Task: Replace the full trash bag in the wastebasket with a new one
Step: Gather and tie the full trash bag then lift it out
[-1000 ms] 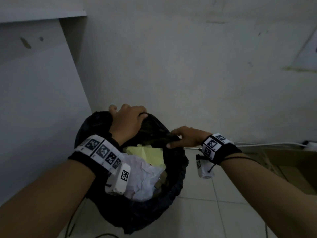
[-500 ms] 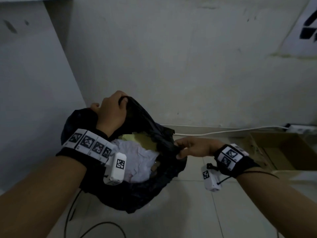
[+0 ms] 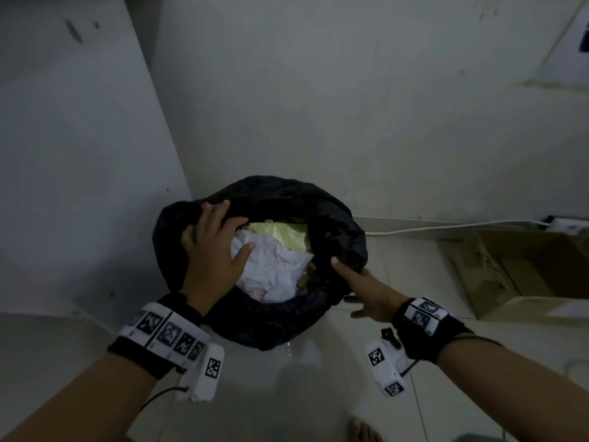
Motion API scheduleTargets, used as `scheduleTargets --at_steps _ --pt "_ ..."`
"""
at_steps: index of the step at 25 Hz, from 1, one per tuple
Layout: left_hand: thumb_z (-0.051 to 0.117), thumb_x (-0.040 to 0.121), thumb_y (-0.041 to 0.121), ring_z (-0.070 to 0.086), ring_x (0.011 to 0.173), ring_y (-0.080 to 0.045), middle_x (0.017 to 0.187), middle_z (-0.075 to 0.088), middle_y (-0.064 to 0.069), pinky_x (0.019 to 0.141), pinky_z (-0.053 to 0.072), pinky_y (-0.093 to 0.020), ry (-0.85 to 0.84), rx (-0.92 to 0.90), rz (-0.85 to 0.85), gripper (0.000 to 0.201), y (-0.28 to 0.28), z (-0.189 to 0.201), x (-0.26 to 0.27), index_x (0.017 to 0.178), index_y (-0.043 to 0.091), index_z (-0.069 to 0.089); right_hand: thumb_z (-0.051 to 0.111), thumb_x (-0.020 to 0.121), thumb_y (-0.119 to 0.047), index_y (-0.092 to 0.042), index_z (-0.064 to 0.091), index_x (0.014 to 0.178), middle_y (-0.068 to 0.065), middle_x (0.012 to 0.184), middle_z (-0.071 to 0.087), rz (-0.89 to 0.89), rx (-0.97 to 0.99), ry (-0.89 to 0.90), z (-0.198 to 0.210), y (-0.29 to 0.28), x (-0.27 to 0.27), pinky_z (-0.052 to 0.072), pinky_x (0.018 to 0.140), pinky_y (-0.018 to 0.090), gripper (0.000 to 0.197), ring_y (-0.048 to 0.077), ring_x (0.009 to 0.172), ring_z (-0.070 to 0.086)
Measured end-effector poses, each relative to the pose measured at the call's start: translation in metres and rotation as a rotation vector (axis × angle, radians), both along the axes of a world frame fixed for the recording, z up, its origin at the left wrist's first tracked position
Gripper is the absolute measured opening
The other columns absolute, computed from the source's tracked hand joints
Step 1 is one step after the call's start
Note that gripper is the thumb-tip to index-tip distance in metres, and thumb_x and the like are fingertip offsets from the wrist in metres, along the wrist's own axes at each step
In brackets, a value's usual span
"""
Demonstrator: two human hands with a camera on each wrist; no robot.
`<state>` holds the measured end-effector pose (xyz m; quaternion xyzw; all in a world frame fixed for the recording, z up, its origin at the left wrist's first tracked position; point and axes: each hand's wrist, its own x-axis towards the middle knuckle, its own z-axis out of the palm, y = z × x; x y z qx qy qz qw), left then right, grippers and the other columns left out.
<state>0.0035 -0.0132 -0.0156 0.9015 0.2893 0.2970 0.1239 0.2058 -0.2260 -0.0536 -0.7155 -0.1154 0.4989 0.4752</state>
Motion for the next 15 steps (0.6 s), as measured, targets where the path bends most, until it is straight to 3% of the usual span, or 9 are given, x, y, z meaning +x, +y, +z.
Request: scheduleTargets --at_steps 2,4,6,8,10,12,15 --pt "0.050 0.085 0.049 0.039 0.132 -0.027 0.142 0.046 -0.005 0.101 0.021 -0.044 -0.004 -0.025 -0.022 0.045 -0.002 -0.014 -0.009 0.120 0.023 0.061 0.064 0.087 -0.049 -0.029 0.040 0.138 -0.004 0.136 0.053 0.042 0.075 0.045 -0.013 0.002 -0.021 0.049 0.088 0.045 0.060 0.025 0.121 0.054" --pt "0.044 0.082 0.057 0.051 0.118 -0.024 0.129 0.055 -0.001 0.092 0.024 -0.037 0.032 -0.083 -0.045 0.053 -0.006 -0.029 -0.015 0.118 0.023 0.062 0.060 0.094 -0.031 -0.021 0.049 0.131 0.004 0.129 0.062 -0.003 0.176 -0.004 -0.018 0.011 -0.032 0.056 0.072 0.033 0.041 0.021 0.105 0.064" --pt "0.041 0.075 0.068 0.055 0.112 -0.019 0.122 0.059 0.005 0.089 0.024 -0.033 0.168 -0.182 -0.114 0.065 -0.011 -0.037 -0.020 0.120 0.026 0.059 0.057 0.096 -0.024 -0.012 0.054 0.125 0.010 0.122 0.065 -0.069 0.211 -0.069 -0.016 0.024 -0.030 0.056 0.062 0.025 0.032 0.020 0.092 0.065" --pt "0.047 0.067 0.078 0.053 0.112 -0.015 0.118 0.061 0.010 0.090 0.022 -0.031 0.395 -0.279 -0.237 0.072 -0.019 -0.037 -0.024 0.121 0.031 0.055 0.059 0.095 -0.024 -0.005 0.057 0.125 0.011 0.118 0.066 -0.162 0.236 -0.082 -0.016 0.032 -0.020 0.056 0.064 0.024 0.035 0.020 0.091 0.066" --pt "0.061 0.067 0.071 0.049 0.112 -0.012 0.117 0.059 0.011 0.092 0.022 -0.033 0.584 -0.248 -0.322 0.066 -0.029 -0.036 -0.023 0.120 0.034 0.053 0.061 0.093 -0.029 -0.005 0.059 0.125 0.008 0.117 0.068 -0.297 0.314 0.049 -0.017 0.034 -0.015 0.057 0.079 0.029 0.040 0.023 0.101 0.067" --pt "0.066 0.079 0.052 0.049 0.111 -0.014 0.116 0.058 0.009 0.087 0.021 -0.032 0.605 -0.112 -0.299 0.047 -0.036 -0.037 -0.015 0.119 0.031 0.053 0.058 0.094 -0.036 -0.010 0.062 0.121 0.002 0.112 0.070 -0.342 0.334 0.204 -0.019 0.028 -0.022 0.052 0.087 0.030 0.038 0.020 0.102 0.065" --pt "0.053 0.094 0.031 0.055 0.104 -0.018 0.110 0.065 0.006 0.073 0.012 -0.031 0.531 0.004 -0.239 0.017 -0.043 -0.036 -0.003 0.108 0.025 0.060 0.056 0.095 -0.040 -0.019 0.065 0.111 -0.001 0.104 0.068 -0.166 0.217 0.307 -0.028 0.013 -0.048 0.049 0.084 0.033 0.028 0.019 0.098 0.061"
